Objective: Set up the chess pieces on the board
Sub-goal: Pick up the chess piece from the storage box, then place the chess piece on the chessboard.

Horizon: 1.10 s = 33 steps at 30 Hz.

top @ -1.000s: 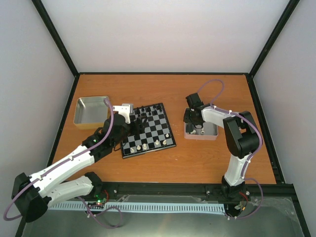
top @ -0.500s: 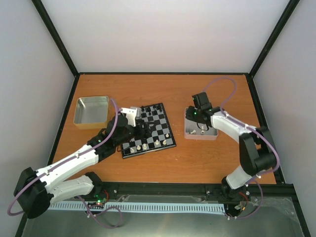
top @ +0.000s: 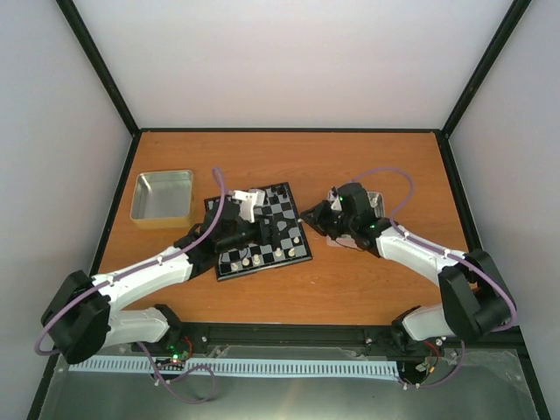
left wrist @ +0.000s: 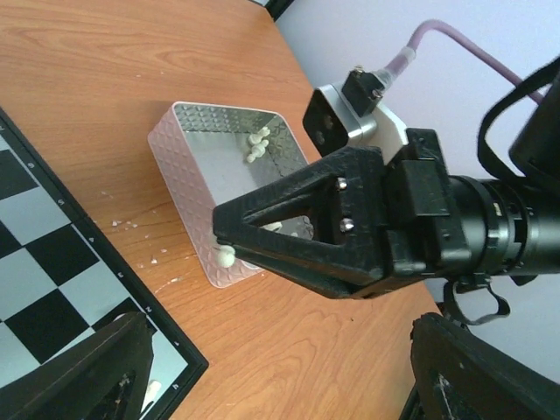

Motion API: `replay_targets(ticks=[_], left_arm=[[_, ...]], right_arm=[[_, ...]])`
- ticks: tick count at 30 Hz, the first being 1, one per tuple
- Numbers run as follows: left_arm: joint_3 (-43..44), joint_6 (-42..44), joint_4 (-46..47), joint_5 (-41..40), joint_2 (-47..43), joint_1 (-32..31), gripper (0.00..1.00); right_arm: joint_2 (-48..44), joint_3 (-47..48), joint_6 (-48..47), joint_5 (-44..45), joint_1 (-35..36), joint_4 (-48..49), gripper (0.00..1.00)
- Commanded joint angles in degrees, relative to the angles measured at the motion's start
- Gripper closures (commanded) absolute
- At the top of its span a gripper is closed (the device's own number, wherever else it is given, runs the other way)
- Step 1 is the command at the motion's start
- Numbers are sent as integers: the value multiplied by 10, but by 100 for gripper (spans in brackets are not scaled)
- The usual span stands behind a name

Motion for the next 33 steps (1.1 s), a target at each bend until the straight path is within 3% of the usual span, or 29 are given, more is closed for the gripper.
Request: replay_targets(ticks=[1, 8, 18, 23, 33], left_arm=[[-14, -33, 27, -25, 1, 5, 21], [5, -36, 46, 12, 40, 4, 42], [36, -20, 26, -37, 43, 4, 36], [44, -14, 26, -27, 48, 4, 55], [36, -5, 24, -14, 39, 5, 79]], right_arm=[[-21, -20, 118, -35, 10, 92, 81], [-23, -21, 156, -63, 18, 111, 81], [-26, 15, 111, -83, 28, 72, 80], [-27, 20, 114, -85, 29, 73, 80], [-14, 26, 116, -89, 33, 82, 80]])
